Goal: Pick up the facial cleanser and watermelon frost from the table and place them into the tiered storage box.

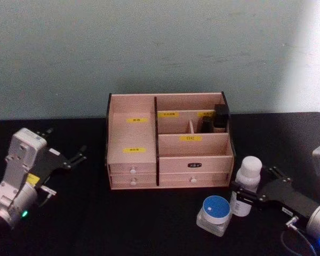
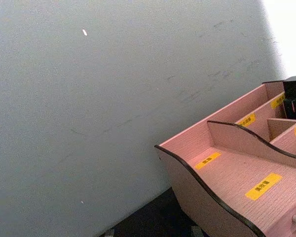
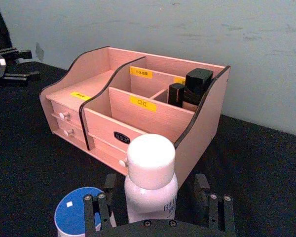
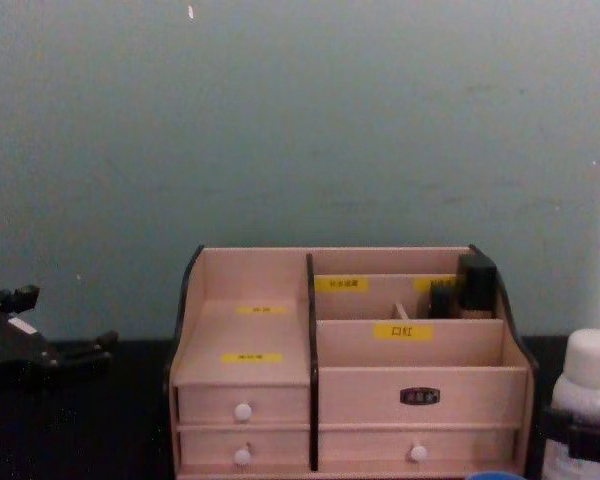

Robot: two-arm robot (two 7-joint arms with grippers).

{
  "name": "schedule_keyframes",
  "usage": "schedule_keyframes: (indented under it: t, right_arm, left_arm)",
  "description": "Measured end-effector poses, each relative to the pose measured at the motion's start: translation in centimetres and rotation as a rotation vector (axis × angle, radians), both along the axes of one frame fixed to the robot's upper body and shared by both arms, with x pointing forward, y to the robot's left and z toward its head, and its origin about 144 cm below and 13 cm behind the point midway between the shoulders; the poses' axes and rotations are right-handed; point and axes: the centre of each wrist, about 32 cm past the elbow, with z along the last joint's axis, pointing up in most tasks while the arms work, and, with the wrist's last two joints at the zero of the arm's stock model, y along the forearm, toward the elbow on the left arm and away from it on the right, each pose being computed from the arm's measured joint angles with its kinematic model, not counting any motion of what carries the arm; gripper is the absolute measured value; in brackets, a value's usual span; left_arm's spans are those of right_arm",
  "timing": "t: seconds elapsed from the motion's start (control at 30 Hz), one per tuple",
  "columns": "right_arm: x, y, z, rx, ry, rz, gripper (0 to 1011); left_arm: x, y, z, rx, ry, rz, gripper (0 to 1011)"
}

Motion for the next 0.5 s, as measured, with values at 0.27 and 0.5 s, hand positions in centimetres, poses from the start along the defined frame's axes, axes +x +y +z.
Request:
schedule_keyframes:
  t: [0.27,0.5]
  right_arm:
    - [0.21,0.14,-0.06,-0.004,0.004,-0.002,1002]
    - [0.21,0.13,-0.06,-0.005,0.004,-0.003,1002]
  left_arm:
    - [0.00,0.00,0.00,0.000,0.000,0.000,1002]
    - [0.00,0.00,0.00,0.000,0.000,0.000,1002]
